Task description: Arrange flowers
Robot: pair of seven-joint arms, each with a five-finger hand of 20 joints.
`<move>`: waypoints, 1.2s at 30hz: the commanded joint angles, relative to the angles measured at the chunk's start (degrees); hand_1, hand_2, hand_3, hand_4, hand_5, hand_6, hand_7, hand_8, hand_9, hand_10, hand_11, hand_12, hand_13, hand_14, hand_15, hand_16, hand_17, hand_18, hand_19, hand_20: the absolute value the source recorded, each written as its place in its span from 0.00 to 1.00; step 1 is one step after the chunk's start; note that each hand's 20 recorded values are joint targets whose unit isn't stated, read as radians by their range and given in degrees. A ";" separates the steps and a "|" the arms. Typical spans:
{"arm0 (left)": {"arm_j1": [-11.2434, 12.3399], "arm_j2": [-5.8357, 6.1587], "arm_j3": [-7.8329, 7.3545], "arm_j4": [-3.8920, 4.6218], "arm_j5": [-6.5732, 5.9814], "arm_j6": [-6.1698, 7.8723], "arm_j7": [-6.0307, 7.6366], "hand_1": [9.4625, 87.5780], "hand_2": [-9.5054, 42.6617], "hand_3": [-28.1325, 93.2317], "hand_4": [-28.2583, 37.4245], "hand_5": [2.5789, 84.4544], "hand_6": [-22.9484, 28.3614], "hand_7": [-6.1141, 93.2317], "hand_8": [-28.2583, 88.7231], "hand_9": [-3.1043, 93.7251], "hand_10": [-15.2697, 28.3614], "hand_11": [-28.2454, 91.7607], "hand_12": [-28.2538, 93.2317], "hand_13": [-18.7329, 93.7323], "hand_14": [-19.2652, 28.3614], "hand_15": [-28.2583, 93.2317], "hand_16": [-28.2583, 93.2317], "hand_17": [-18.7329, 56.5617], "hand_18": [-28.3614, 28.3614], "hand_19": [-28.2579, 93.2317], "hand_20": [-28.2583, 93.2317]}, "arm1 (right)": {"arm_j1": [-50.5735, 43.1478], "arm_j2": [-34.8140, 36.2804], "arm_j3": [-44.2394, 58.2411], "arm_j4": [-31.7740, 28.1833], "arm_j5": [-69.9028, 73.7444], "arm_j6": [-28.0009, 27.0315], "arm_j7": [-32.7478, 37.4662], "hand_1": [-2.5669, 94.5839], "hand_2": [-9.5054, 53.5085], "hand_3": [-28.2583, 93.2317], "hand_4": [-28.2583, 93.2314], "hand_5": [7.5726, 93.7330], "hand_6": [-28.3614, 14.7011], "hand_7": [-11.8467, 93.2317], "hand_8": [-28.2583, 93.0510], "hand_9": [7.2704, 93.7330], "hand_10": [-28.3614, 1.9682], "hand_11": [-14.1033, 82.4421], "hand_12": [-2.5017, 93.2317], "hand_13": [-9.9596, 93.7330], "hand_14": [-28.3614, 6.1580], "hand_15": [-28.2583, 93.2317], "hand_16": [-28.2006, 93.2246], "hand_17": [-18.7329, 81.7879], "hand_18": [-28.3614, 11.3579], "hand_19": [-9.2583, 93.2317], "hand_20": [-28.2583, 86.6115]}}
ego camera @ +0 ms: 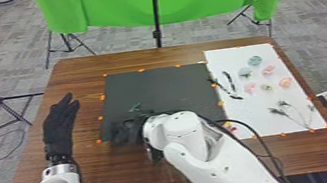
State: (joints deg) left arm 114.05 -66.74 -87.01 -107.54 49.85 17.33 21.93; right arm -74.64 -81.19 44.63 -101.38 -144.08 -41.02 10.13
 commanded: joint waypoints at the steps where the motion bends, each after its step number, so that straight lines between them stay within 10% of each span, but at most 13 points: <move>1: 1.38 -0.83 0.17 0.10 -0.45 0.40 -0.02 0.10 0.26 0.78 0.00 0.55 0.51 0.17 0.19 0.48 0.65 0.38 0.35 0.46 0.69 0.31 0.25 0.36 0.67 0.26 0.40 | 0.30 1.74 0.08 -0.59 -0.11 -0.44 1.16 0.25 0.42 0.83 0.34 0.53 0.70 0.22 0.16 0.95 0.47 0.61 0.31 1.00 0.70 0.76 0.47 0.88 0.40 1.00 0.77; 12: 1.38 -1.11 0.25 0.14 -0.43 0.11 -0.13 0.10 0.26 0.78 0.00 0.55 0.51 0.17 0.19 0.48 0.65 0.38 0.35 0.46 0.69 0.31 0.25 0.36 0.67 0.26 0.40 | -0.29 1.92 3.52 -4.94 24.24 0.48 10.41 0.25 0.40 0.82 0.30 0.54 0.68 0.21 0.16 0.95 0.47 0.61 0.31 1.00 0.70 0.76 0.47 0.88 0.40 1.00 0.77; 18: 1.79 -1.35 -0.04 -0.02 -0.30 -0.04 -0.02 0.10 0.26 0.78 0.00 0.55 0.51 0.17 0.19 0.48 0.65 0.38 0.35 0.46 0.69 0.31 0.25 0.36 0.67 0.26 0.40 | -4.63 7.89 12.14 -16.64 41.41 11.23 11.75 0.27 0.31 0.77 0.20 0.60 0.65 0.22 0.17 0.91 0.45 0.57 0.32 0.99 0.70 0.71 0.49 0.85 0.40 1.00 0.74; 29: 3.18 -1.32 -1.15 -1.07 0.20 0.31 -0.64 0.10 0.26 0.78 0.00 0.55 0.51 0.17 0.19 0.49 0.65 0.38 0.35 0.47 0.69 0.31 0.25 0.36 0.67 0.26 0.40 | -25.59 24.43 46.00 -30.53 19.29 25.01 8.51 0.28 0.04 0.62 0.10 0.66 0.58 0.25 0.19 0.78 0.38 0.42 0.31 0.88 0.56 0.69 0.49 0.71 0.32 1.00 0.65; 36: 3.87 -1.26 -1.37 -1.67 0.71 0.67 -1.09 0.11 0.25 0.79 0.00 0.55 0.51 0.17 0.19 0.49 0.65 0.38 0.35 0.47 0.70 0.31 0.25 0.36 0.67 0.26 0.40 | -35.84 27.72 58.03 -24.33 8.41 24.15 11.49 0.30 0.00 0.67 0.09 0.66 0.58 0.24 0.19 0.79 0.43 0.43 0.32 0.87 0.59 0.70 0.49 0.71 0.32 1.00 0.65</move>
State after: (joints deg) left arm 116.31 -67.36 -88.53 -109.03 50.03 17.36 21.71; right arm -99.11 -57.25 90.25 -133.02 -124.10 -18.02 18.01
